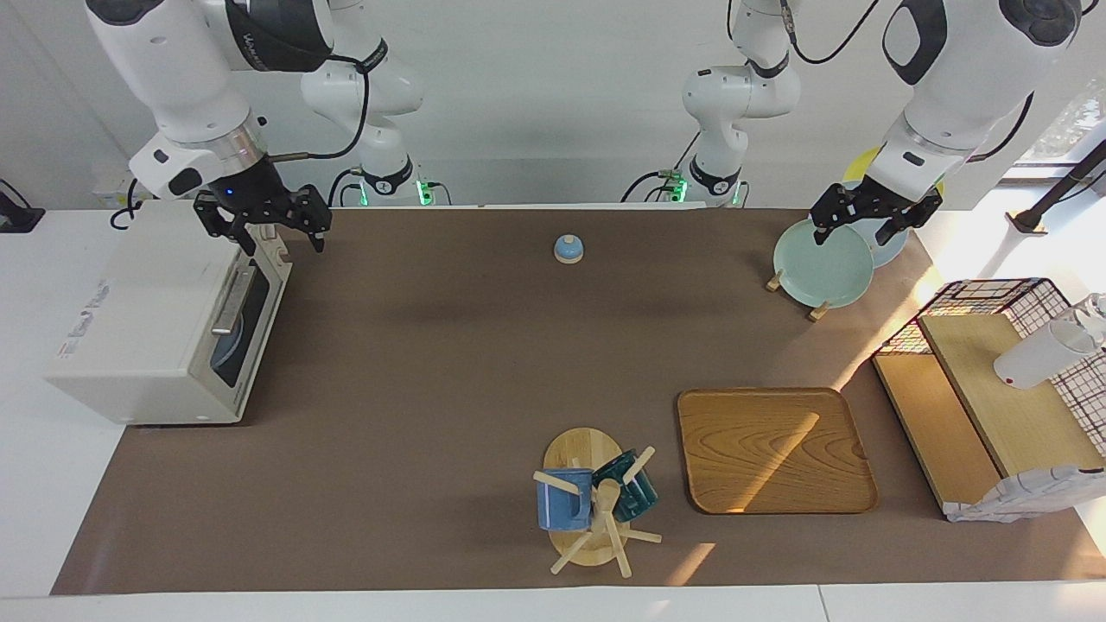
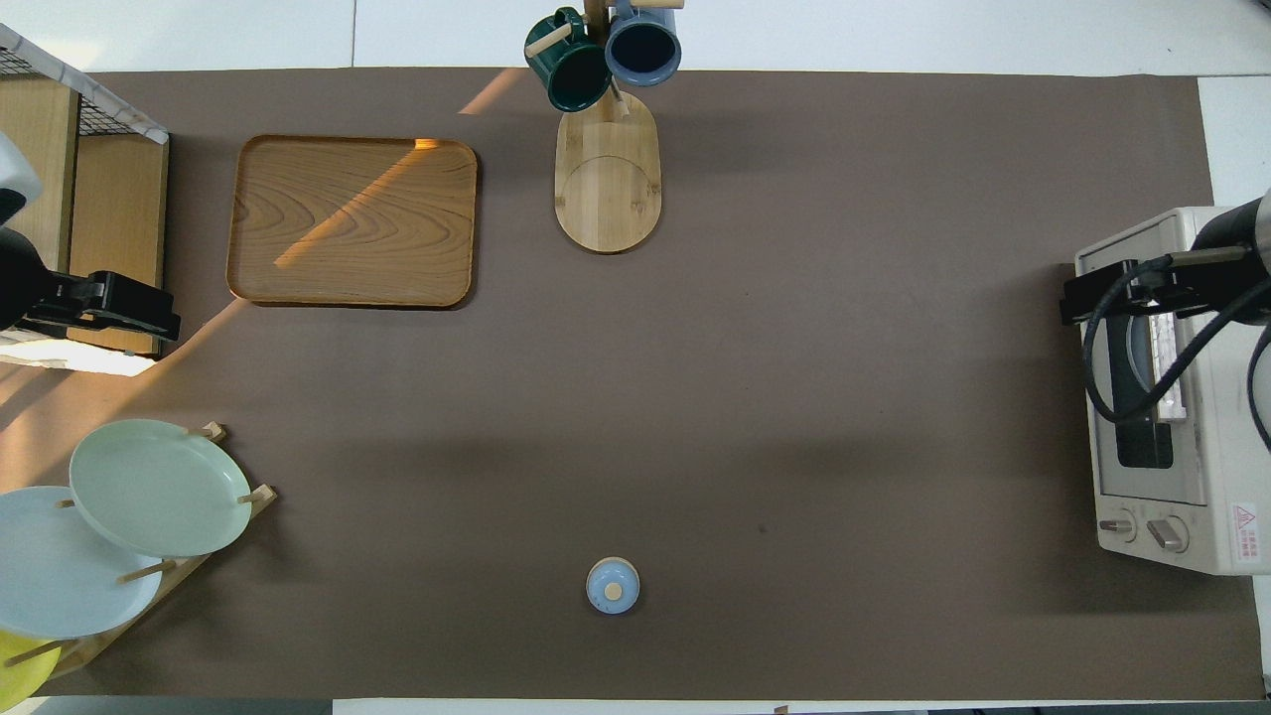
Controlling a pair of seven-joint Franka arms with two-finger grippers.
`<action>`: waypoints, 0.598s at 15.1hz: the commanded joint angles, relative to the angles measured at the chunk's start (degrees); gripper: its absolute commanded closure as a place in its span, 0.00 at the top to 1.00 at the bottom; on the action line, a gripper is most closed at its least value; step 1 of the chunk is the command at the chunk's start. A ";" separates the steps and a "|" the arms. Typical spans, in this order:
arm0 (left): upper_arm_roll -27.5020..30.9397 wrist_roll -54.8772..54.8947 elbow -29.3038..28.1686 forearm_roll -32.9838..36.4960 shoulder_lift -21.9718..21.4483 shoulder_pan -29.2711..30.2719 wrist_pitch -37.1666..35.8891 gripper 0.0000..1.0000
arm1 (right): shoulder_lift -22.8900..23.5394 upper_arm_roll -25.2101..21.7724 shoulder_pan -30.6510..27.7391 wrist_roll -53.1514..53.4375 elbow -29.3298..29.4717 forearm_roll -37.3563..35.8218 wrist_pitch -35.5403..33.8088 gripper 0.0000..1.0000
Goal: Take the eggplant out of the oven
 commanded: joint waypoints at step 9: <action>-0.62 0.23 0.22 1.20 -0.27 0.67 -0.37 1.00 | -0.85 -0.56 -3.92 -0.04 -14.05 -12.87 12.19 0.00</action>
